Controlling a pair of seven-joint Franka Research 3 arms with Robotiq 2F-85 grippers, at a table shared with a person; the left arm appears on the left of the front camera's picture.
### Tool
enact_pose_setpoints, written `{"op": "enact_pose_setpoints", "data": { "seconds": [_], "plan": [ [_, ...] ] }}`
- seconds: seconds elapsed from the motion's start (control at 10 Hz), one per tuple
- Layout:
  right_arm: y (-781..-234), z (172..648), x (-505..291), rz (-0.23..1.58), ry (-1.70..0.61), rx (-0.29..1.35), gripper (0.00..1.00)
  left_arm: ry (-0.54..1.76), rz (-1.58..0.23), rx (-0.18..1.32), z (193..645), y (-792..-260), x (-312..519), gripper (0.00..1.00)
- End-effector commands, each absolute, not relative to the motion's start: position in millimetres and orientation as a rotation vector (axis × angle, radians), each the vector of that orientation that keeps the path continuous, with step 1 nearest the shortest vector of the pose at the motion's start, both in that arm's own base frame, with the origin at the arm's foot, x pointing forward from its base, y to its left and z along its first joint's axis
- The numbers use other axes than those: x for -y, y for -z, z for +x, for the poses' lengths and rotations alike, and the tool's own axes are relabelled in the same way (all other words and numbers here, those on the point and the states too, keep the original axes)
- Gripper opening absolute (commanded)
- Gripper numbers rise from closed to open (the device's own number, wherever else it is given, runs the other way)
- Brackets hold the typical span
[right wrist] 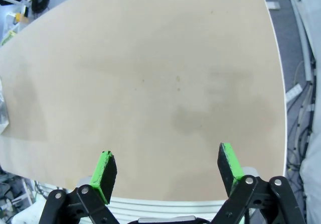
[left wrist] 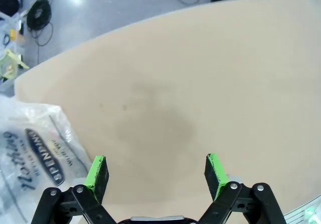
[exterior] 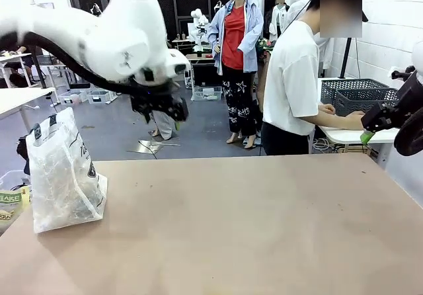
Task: Transfer purchased items from the store into the shopping bag.
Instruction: Move the Reusable shopping bag to the right side of the table.
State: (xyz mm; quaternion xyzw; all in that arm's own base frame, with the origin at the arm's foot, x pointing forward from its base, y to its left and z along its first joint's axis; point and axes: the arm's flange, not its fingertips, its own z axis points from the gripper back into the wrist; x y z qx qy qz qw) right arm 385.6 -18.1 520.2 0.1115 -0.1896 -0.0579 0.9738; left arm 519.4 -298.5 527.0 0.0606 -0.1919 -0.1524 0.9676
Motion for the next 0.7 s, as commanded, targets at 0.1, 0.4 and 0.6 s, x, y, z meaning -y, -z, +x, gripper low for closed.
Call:
{"op": "enact_pose_setpoints", "data": {
  "seconds": [0.1,0.4,0.6],
  "plan": [
    [-521.1,388.2,19.8,0.225,0.113,0.371,1.0,0.402,0.157,0.325,538.3,-503.4,326.8,1.0],
    [-521.1,388.2,19.8,0.225,0.113,0.371,1.0,0.395,0.136,0.327,531.2,-486.8,332.8,1.0],
    [-521.1,388.2,19.8,0.225,0.113,0.371,1.0,0.395,0.136,0.327,531.2,-486.8,332.8,1.0]
  ]
}}
